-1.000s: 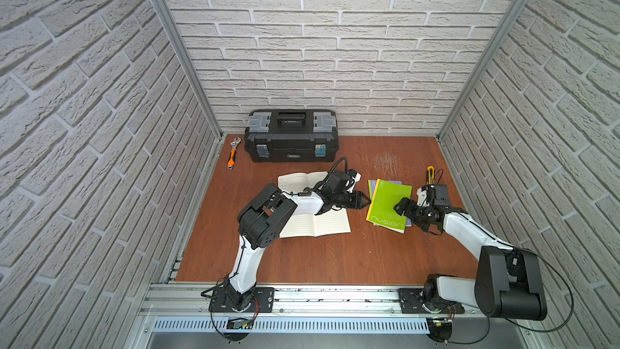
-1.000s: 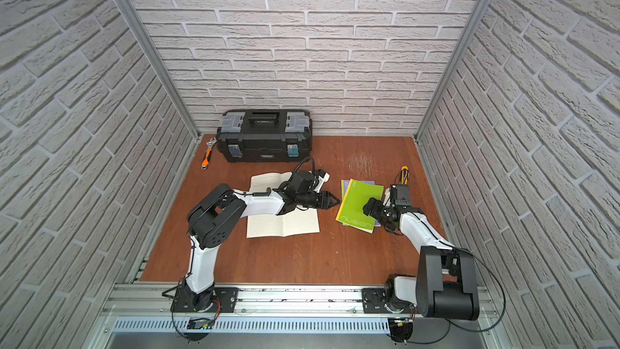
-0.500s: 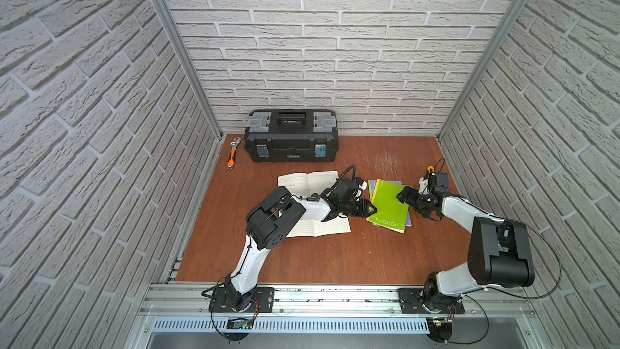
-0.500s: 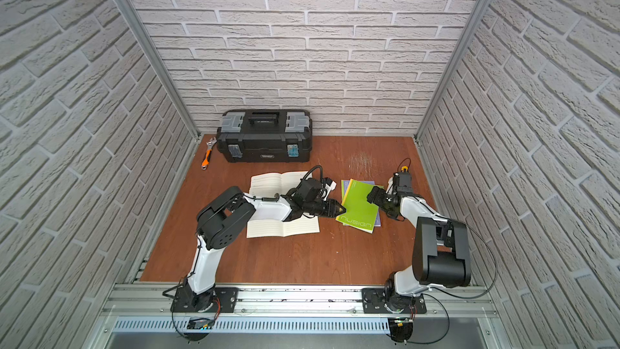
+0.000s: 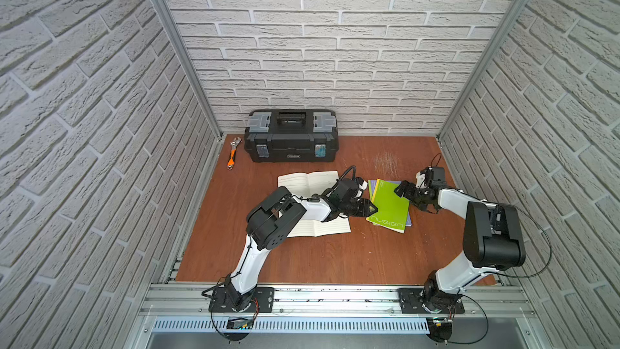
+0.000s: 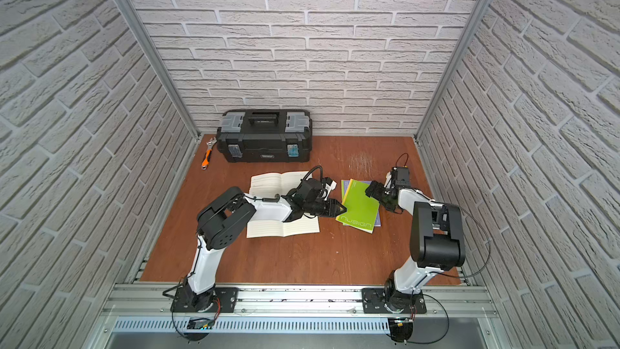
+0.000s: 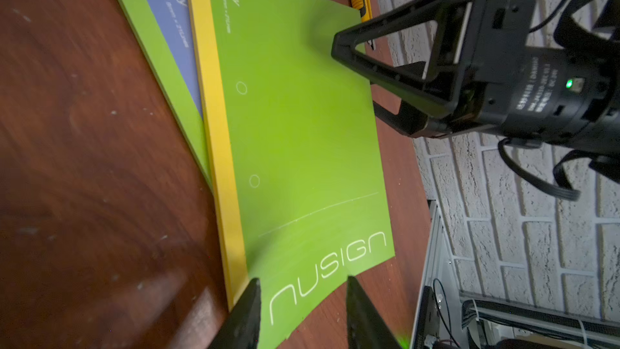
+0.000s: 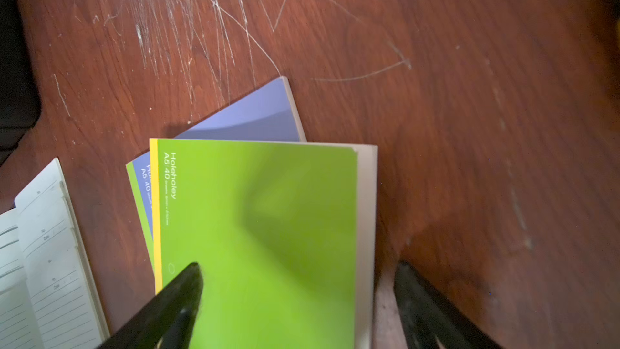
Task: Close the notebook
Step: Adjust the notebook at the notebook.
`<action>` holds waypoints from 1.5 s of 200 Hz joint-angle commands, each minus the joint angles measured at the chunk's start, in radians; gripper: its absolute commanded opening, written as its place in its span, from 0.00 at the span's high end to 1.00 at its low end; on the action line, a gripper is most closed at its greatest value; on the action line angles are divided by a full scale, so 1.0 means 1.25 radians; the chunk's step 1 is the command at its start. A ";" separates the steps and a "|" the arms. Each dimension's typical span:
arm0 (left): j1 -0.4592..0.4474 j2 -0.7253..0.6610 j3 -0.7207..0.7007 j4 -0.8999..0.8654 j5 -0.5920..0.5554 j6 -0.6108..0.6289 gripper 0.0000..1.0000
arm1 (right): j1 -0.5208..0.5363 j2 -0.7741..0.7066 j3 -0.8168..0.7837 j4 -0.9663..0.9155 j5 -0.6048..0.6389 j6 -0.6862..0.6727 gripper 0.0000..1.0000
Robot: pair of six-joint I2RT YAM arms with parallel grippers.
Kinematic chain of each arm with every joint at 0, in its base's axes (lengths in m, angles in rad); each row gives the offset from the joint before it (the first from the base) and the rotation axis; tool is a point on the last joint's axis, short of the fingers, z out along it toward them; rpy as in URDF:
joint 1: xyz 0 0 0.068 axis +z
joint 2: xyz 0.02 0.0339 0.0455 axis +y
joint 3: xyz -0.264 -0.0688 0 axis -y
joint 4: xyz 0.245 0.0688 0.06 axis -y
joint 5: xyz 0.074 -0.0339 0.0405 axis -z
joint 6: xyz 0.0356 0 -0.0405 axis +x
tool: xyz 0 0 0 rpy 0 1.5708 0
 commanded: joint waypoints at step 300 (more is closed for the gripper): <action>-0.083 0.037 0.101 -0.212 -0.129 0.068 0.57 | 0.025 0.085 0.185 -0.054 -0.028 -0.030 0.12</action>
